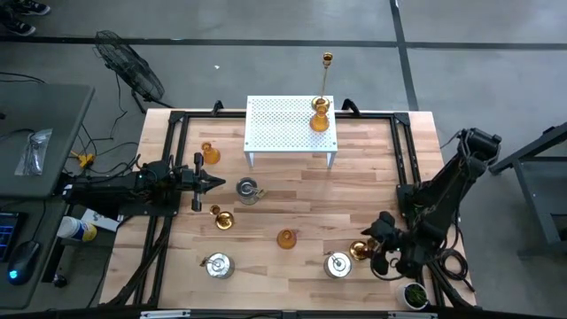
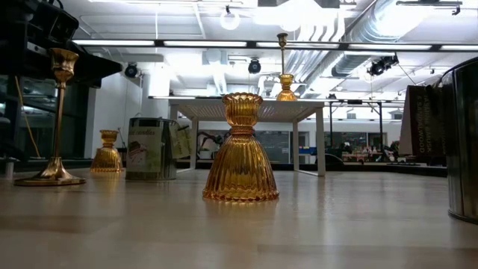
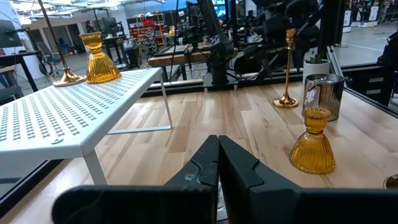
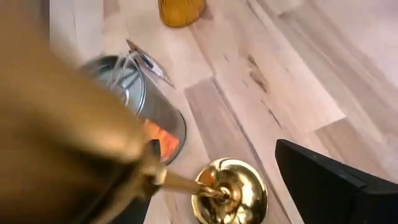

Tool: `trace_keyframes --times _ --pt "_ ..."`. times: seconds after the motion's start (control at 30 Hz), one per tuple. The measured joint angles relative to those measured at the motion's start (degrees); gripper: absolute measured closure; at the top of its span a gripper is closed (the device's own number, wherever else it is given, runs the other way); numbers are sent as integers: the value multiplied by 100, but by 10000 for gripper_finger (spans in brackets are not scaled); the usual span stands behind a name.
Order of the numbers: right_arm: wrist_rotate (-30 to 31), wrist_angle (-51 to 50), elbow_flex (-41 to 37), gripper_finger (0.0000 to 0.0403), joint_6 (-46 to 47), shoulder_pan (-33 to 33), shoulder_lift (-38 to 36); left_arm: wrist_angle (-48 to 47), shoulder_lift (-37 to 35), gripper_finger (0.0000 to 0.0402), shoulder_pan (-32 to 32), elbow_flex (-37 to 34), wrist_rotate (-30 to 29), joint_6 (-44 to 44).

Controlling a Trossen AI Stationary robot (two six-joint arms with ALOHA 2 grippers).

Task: Pick & Place candle stick holders
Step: Put the right gold candle holder on the shelf aligned with the other gold candle holder

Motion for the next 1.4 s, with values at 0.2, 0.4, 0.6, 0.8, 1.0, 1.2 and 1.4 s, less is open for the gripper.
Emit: trace_keyframes --times 0.2,0.4,0.6,0.8,1.0,1.2,1.4 --pt "-9 39 0 123 11 2 116 0 0 402 -1 0 1 -1" --pt "-7 124 0 164 11 2 116 0 2 402 -2 0 1 -2" --pt "-9 166 0 215 0 2 116 0 0 402 0 0 1 0" --pt "-11 173 0 264 -25 2 116 0 2 402 -2 0 3 -2" --pt "2 170 0 301 -37 2 116 0 1 402 -2 0 3 0" --pt "13 168 0 333 -41 2 115 0 1 402 -2 0 5 0" --pt "34 168 0 360 -44 0 114 0 1 402 -1 0 5 -1"
